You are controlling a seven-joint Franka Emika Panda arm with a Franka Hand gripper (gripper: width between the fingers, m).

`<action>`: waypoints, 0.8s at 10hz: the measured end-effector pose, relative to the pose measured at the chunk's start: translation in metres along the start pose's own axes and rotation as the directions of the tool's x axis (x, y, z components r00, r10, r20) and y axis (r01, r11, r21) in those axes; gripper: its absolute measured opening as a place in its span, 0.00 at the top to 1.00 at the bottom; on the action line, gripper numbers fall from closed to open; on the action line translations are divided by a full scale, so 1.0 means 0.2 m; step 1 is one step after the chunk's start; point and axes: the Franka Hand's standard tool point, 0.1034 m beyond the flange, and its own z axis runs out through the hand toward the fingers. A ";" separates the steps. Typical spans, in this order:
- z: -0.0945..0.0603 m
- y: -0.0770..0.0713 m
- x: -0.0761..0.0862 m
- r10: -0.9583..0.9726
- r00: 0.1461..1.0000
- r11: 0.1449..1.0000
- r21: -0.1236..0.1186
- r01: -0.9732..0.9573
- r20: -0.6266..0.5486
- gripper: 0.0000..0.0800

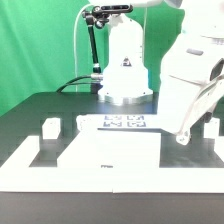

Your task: Assemble one leg

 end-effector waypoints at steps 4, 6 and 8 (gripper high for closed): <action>0.00 0.00 0.00 0.000 1.000 1.000 0.000 0.000 0.000 0.19; 0.00 0.00 0.00 0.000 1.000 1.000 0.000 0.000 0.000 0.19; 0.00 0.00 0.00 0.000 1.000 1.000 0.000 0.000 0.000 0.19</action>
Offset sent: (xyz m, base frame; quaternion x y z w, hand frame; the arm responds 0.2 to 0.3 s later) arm 0.0000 0.0000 0.0000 0.0000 0.0000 0.0000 1.0000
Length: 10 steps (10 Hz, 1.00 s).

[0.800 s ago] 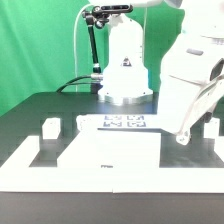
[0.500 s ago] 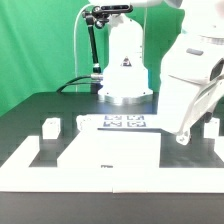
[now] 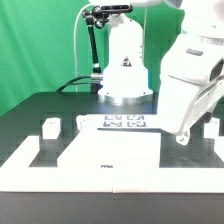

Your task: Assemble one leg

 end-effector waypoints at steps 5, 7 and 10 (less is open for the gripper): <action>0.03 0.05 -0.16 -0.273 0.958 0.955 -0.142 0.259 -0.088 0.19; 0.00 0.05 -0.25 -0.316 0.944 0.938 -0.186 0.294 -0.101 0.19; 0.02 0.05 -0.23 -0.315 0.944 0.938 -0.182 0.294 -0.101 0.19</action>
Offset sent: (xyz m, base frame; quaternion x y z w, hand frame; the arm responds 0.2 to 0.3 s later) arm -0.0265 -0.0271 0.0085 -0.1026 0.0634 -0.1449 0.9821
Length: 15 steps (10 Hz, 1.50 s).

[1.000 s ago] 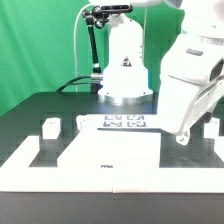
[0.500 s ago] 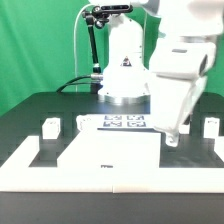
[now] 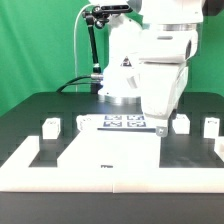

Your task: Assemble one leg

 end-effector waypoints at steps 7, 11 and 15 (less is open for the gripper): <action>0.06 -0.07 -0.26 -0.116 0.993 0.992 -0.055 0.115 -0.014 0.19; 0.13 -0.18 -0.34 -0.120 0.993 0.992 -0.033 0.119 -0.009 0.19; 0.21 -0.35 -0.44 -0.103 0.995 0.995 -0.009 0.103 -0.006 0.19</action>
Offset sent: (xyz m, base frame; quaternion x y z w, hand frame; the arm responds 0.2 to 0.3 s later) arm -0.0351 -0.0468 0.0018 -0.0275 0.0051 -0.0760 0.9967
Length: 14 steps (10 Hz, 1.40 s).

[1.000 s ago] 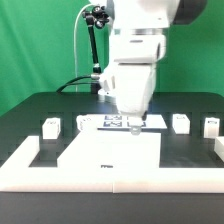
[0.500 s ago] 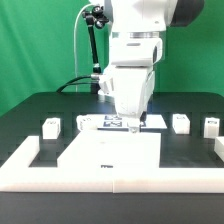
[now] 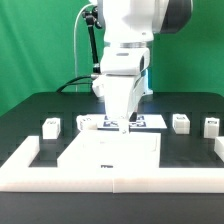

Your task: Assemble one leg

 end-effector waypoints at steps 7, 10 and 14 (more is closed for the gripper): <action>0.16 -0.03 -0.03 0.017 1.000 1.000 -0.016 -0.017 -0.020 0.19; 0.16 -0.03 -0.03 0.018 1.000 1.000 -0.016 -0.019 -0.019 0.45; 0.16 -0.03 -0.03 0.018 1.000 1.000 -0.019 -0.018 -0.020 0.93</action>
Offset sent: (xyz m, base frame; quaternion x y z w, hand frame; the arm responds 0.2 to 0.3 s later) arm 0.0051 -0.0013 -0.0284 -0.0195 0.0318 -0.0129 0.9992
